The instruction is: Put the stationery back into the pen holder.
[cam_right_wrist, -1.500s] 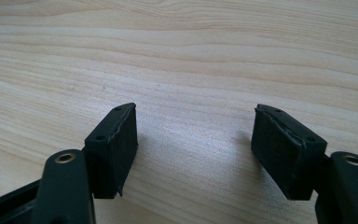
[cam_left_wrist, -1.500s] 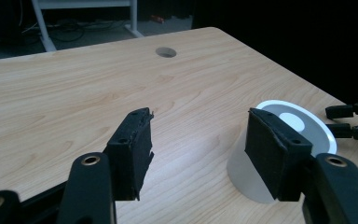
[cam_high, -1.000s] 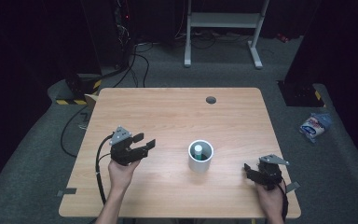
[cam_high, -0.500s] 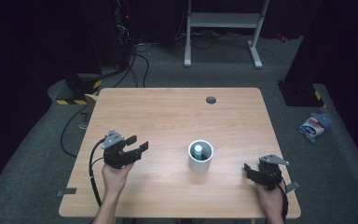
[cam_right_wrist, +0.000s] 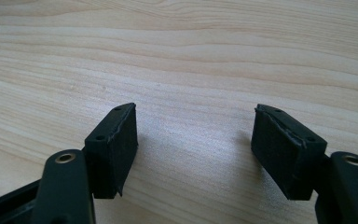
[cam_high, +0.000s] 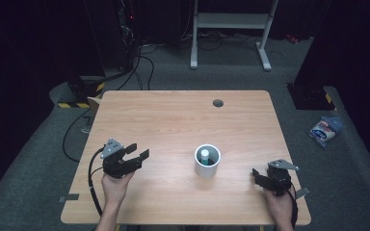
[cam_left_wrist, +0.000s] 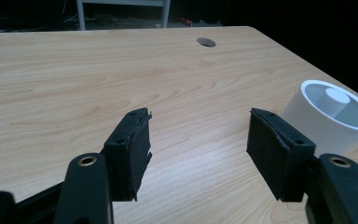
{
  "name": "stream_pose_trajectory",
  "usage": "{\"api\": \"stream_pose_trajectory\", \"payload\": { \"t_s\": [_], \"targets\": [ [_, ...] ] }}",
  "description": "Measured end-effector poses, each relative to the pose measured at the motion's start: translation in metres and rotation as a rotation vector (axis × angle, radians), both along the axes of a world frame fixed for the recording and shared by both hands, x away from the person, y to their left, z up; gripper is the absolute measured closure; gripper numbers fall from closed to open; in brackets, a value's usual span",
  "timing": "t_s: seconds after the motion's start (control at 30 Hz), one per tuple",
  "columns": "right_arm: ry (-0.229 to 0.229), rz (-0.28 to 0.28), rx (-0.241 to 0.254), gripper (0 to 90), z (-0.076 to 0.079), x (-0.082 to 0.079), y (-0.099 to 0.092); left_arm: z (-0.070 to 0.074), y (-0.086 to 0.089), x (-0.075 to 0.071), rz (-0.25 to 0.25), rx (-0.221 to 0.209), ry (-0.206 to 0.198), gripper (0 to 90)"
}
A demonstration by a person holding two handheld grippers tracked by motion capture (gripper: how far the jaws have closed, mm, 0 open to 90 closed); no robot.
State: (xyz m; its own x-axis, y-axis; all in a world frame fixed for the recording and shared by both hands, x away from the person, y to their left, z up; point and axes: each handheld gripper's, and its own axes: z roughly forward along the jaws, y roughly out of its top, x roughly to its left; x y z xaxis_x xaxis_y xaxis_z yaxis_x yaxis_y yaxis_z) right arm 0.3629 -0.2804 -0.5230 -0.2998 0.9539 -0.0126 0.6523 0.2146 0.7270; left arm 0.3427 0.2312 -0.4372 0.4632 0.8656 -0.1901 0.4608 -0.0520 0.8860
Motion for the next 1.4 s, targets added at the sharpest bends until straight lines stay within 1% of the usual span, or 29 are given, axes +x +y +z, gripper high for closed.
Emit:
{"api": "stream_pose_trajectory", "payload": {
  "t_s": [0.13,0.33,0.5,0.67,0.87,0.9,1.07,1.4],
  "targets": [
    [0.000,0.000,0.000,31.6,0.000,0.000,0.000,-0.003,0.002,-0.002,0.006,-0.003,0.003,39.1],
    [0.000,0.001,0.000,31.5,0.000,0.000,0.000,-0.009,0.003,-0.005,0.011,0.004,0.010,38.7],
    [-0.001,0.001,-0.001,31.5,0.000,0.000,0.000,-0.013,0.004,-0.007,0.013,-0.002,0.018,38.3],
    [0.000,0.001,-0.001,31.5,0.000,0.000,0.000,-0.018,0.003,-0.009,0.013,0.013,0.025,37.9],
    [0.000,0.001,-0.001,31.4,0.000,0.000,0.000,-0.024,0.002,-0.012,0.015,0.008,0.036,37.6],
    [0.000,0.002,-0.001,31.4,0.000,0.000,0.000,-0.025,0.003,-0.012,0.013,0.016,0.037,37.6],
    [0.000,0.001,-0.001,31.4,0.000,0.000,0.000,-0.030,0.002,-0.014,0.015,0.010,0.045,37.3],
    [0.002,0.002,-0.002,31.3,0.000,0.000,0.000,-0.039,-0.002,-0.017,0.011,0.033,0.060,37.1]
  ]
}}
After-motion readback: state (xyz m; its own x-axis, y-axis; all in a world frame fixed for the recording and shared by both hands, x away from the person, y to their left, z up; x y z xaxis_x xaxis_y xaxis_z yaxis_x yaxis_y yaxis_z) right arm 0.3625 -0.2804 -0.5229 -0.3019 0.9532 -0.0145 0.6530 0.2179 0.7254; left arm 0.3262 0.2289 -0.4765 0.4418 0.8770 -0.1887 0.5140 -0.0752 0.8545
